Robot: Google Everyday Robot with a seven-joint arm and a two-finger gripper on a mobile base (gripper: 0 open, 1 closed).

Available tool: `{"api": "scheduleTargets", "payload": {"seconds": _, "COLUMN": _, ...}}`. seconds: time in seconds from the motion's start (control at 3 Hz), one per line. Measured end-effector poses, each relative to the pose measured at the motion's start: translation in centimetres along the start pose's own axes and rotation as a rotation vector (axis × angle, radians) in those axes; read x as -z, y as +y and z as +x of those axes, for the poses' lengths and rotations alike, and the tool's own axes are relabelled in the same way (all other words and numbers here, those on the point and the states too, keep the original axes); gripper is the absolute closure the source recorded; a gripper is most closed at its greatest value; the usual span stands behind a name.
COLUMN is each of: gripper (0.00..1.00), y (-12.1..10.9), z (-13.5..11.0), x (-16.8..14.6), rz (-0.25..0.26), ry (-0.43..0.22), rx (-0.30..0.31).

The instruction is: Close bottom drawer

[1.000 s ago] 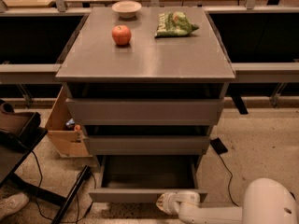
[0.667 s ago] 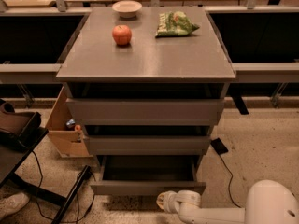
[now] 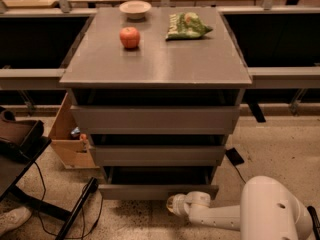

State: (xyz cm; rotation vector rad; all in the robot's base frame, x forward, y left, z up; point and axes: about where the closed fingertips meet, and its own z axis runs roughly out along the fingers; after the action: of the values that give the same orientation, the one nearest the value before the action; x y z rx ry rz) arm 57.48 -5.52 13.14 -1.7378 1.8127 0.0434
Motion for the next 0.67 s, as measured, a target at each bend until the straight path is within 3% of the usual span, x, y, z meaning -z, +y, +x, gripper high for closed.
{"api": "scheduleTargets", "payload": {"seconds": 0.67, "gripper": 1.0, "y": -4.2, "z": -0.2, "x": -1.9, "rz": 0.007, "ry": -0.001, "rx": 0.025}}
